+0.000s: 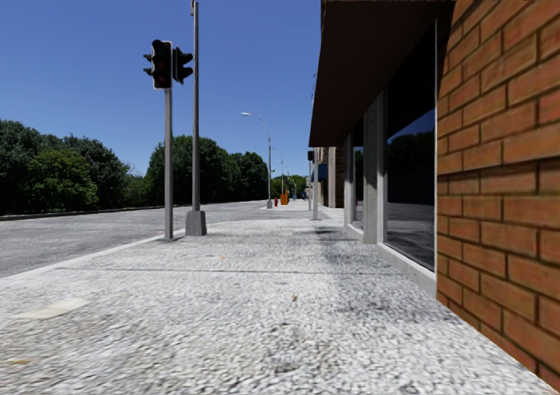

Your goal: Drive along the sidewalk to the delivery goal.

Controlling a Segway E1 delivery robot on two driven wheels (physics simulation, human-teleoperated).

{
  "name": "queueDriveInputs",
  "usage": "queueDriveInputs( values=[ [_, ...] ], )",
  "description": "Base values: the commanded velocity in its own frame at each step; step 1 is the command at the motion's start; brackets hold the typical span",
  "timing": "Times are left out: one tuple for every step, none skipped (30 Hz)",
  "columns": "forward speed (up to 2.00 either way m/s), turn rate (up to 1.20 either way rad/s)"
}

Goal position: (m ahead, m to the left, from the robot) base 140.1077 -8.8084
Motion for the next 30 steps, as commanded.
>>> queueDriveInputs(
  values=[
    [2.0, 0.0],
    [2.0, 0.0],
    [2.0, 0.0],
    [2.0, 0.0],
    [2.0, 0.0],
    [2.0, 0.0],
    [2.0, 0.0],
    [2.0, 0.0],
    [2.0, 0.0],
    [2.0, 0.0],
    [2.0, 0.0],
    [2.0, 0.0],
    [2.0, 0.0],
    [2.0, 0.0],
    [2.0, 0.0],
    [2.0, 0.0],
    [2.0, 0.0],
    [2.0, 0.0],
    [2.0, 0.0],
    [2.0, 0.0],
    [2.0, 0.0],
    [2.0, 0.0],
    [2.0, 0.0],
    [2.0, 0.0],
    [2.0, 0.0],
    [2.0, 0.0],
    [2.0, 0.0],
    [2.0, 0.0],
    [2.0, 0.0],
    [2.0, 0.0]
  ],
)
